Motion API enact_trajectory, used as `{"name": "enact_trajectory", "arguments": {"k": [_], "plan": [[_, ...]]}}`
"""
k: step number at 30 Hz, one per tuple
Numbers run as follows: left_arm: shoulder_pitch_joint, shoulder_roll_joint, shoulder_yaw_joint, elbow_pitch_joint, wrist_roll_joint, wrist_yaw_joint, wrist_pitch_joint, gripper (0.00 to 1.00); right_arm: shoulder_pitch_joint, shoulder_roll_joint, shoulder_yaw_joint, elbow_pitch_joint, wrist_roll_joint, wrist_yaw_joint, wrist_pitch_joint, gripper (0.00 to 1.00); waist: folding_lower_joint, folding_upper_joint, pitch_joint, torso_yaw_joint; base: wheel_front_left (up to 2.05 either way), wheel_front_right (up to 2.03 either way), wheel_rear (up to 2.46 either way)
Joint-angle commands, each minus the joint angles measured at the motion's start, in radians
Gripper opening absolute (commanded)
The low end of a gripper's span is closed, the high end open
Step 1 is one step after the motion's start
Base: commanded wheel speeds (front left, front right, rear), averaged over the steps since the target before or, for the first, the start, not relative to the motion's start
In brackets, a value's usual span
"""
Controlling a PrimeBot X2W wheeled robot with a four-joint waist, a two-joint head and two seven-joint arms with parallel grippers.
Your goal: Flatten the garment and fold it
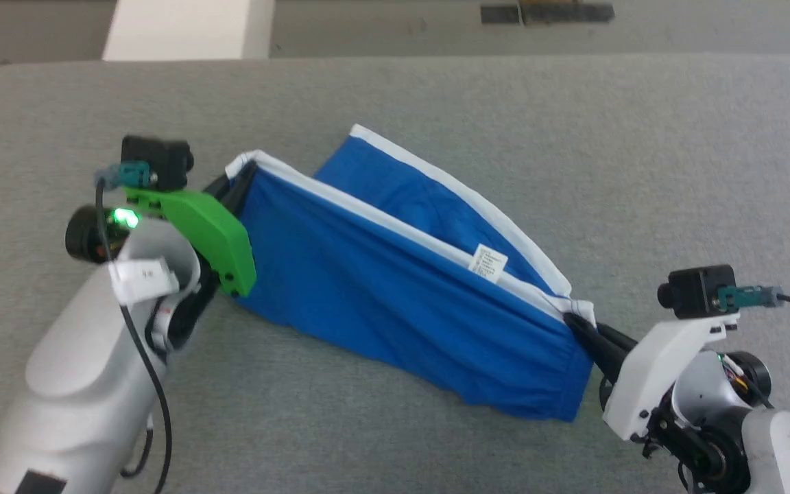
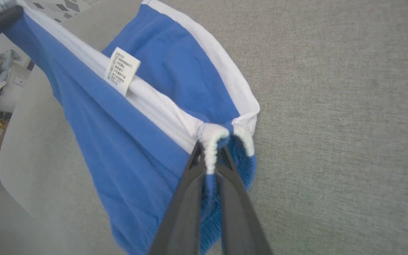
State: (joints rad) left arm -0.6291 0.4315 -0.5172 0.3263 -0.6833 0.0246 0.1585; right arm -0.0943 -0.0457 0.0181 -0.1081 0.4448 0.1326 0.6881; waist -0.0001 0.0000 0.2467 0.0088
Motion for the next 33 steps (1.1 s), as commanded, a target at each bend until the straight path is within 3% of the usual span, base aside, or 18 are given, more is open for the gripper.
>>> {"name": "enact_trajectory", "arguments": {"k": [1,14,25,26,27,28,33], "plan": [[-0.049,0.008,0.003,0.034,0.018,-0.008,0.002,0.00,-0.016,-0.005,-0.004,0.013,0.002,-0.002,-0.014,0.00,0.0001,0.0000,0.093,-0.083,0.00,0.00,0.00],[-0.245,0.001,-0.041,0.252,0.073,-0.085,-0.016,0.00,-0.053,-0.005,0.100,0.095,0.049,-0.002,-0.128,0.00,0.0001,0.0000,0.219,-0.188,0.00,0.00,0.00],[-0.316,0.007,-0.048,0.331,0.081,-0.098,-0.028,0.00,-0.066,-0.005,0.154,0.114,0.055,-0.002,-0.148,0.00,0.0001,0.0000,0.252,-0.212,0.00,0.00,0.00],[-0.315,0.006,-0.047,0.340,0.079,-0.096,-0.029,0.13,-0.067,-0.005,0.158,0.115,0.055,-0.002,-0.146,0.00,0.0001,0.0000,0.251,-0.211,0.00,0.00,0.00],[-0.315,0.003,-0.048,0.345,0.078,-0.096,-0.031,0.40,-0.068,-0.005,0.161,0.114,0.056,-0.002,-0.148,0.09,0.0001,0.0000,0.248,-0.210,0.00,0.00,0.00],[-0.315,-0.001,-0.050,0.351,0.079,-0.095,-0.037,1.00,-0.068,-0.005,0.170,0.112,0.056,-0.002,-0.145,1.00,0.0001,0.0000,0.244,-0.207,0.00,0.00,0.00],[-0.307,-0.028,-0.053,0.369,0.077,-0.091,-0.087,1.00,-0.052,-0.005,0.150,0.089,0.047,-0.002,-0.171,1.00,0.0001,0.0000,0.199,-0.179,0.00,0.00,0.00]]}}
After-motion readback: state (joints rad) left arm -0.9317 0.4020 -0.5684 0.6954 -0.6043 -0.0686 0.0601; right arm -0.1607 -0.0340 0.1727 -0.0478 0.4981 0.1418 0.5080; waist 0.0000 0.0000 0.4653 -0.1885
